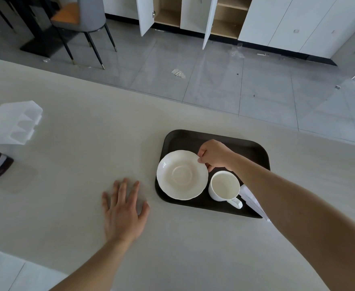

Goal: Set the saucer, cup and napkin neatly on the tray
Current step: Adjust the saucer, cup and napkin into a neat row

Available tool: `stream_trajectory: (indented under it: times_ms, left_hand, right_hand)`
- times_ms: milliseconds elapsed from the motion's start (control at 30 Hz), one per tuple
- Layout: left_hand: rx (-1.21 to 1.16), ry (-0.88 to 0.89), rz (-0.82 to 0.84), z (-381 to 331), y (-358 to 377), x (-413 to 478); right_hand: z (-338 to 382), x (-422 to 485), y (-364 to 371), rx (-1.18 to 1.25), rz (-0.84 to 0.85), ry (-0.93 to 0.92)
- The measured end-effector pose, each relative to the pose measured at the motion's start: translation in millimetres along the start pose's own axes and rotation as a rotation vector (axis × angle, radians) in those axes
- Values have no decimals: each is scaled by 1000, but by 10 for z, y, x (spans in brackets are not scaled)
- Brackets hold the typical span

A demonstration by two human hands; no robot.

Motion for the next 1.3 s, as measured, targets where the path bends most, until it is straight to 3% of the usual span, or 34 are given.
stream_trajectory:
  times_ms: [833, 1300]
  left_hand:
    - [28, 5, 10, -2, -10, 2]
    - [30, 7, 14, -1, -22, 1]
  right_hand:
    - [-7, 180, -157, 360, -182, 97]
    - [-2, 228, -127, 380, -256, 140]
Point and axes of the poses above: each hand's wrist, its own x-axis towards the middle knuckle, its own y-axis out of the palm, z = x × y, the point moved 1 cm from there along x, towards the middle knuckle, and after that the axes turned 13 degrees about x, right-handed, at the moved point
